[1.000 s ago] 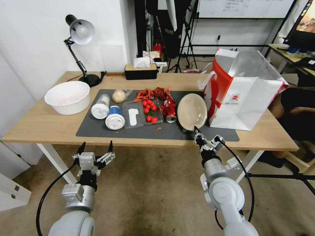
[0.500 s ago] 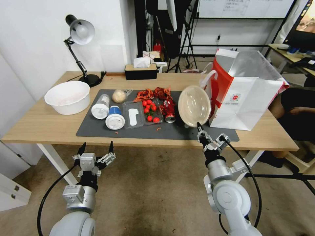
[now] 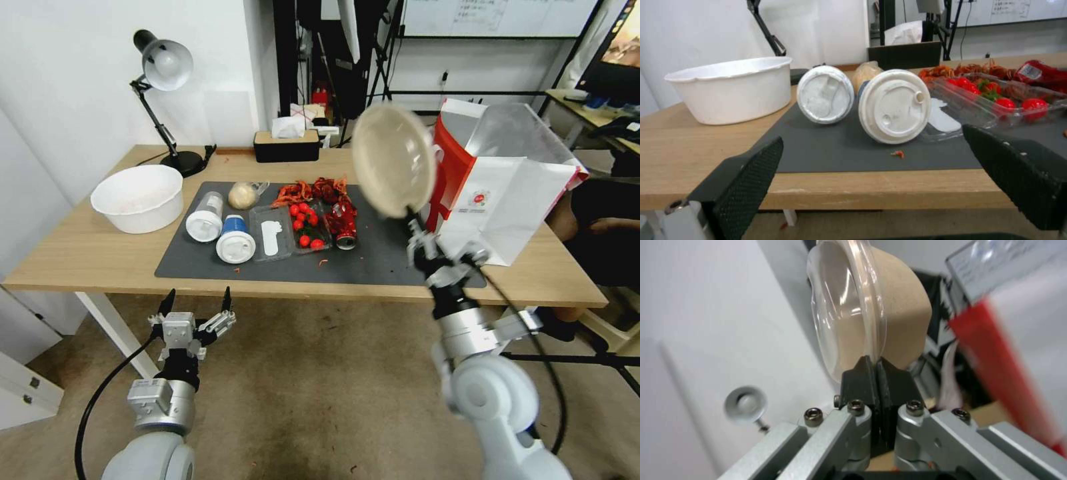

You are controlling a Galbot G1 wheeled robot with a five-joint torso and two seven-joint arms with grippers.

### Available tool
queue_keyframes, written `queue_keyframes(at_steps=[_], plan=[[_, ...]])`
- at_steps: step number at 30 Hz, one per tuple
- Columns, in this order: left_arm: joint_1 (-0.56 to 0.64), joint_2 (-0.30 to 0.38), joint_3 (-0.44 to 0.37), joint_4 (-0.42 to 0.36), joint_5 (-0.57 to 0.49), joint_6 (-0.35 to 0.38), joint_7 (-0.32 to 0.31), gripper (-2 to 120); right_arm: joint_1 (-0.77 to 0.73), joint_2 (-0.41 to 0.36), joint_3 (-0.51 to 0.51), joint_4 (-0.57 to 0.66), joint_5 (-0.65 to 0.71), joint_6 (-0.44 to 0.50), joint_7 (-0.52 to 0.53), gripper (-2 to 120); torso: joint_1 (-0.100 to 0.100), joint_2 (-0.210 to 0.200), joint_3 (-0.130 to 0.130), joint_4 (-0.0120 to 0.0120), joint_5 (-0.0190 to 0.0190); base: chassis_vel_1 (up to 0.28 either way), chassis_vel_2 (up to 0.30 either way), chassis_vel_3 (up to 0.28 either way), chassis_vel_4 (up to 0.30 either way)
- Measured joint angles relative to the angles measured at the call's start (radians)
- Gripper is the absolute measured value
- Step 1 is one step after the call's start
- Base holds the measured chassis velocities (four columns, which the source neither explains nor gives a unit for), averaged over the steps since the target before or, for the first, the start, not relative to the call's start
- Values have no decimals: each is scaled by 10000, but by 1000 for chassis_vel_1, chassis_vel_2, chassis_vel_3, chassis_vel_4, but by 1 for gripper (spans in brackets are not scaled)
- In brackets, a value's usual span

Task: Pick up the trash from the table and place it into the takeout bag.

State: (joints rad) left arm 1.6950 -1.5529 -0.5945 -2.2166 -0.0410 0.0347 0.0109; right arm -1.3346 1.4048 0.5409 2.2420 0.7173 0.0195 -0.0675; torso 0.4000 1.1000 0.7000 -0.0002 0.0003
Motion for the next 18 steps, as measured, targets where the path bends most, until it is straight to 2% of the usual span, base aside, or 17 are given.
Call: queue_keyframes(at_steps=[7, 9, 10, 11, 13, 15, 18], plan=[[-9, -8, 31, 2, 6, -2, 138, 100, 615, -713, 884, 277, -517, -154, 1252, 0, 0, 0, 0, 1, 1, 0, 0, 0, 0], [-10, -34, 55, 0, 29, -12, 220, 100, 1070, -1287, 1301, 267, -553, -464, 1913, 0, 1, 0, 0, 1, -2, 0, 0, 0, 0], [-10, -34, 55, 0, 29, -12, 220, 100, 1070, -1287, 1301, 267, -553, -464, 1913, 0, 1, 0, 0, 1, -2, 0, 0, 0, 0], [-7, -48, 65, 0, 44, -18, 252, 100, 1323, -1590, 1444, 183, -346, -627, 2217, 0, 1, 0, 0, 1, 0, 0, 0, 0, 0], [-8, -54, 69, 0, 50, -20, 261, 100, 1414, -1700, 1484, 144, -246, -687, 2306, 0, 0, 0, 0, 1, -1, 0, 0, 0, 0], [-6, -96, 95, 0, 83, -30, 302, 100, 2008, -2243, 1607, -170, 221, -1016, 2889, 0, 0, 0, 1, 1, 0, 0, 0, 0, 0], [0, -128, 99, 0, 106, -44, 327, 100, 2433, -2566, 1622, -448, 445, -1304, 3328, 0, 1, 0, 1, 2, -1, 0, 0, 0, 0]])
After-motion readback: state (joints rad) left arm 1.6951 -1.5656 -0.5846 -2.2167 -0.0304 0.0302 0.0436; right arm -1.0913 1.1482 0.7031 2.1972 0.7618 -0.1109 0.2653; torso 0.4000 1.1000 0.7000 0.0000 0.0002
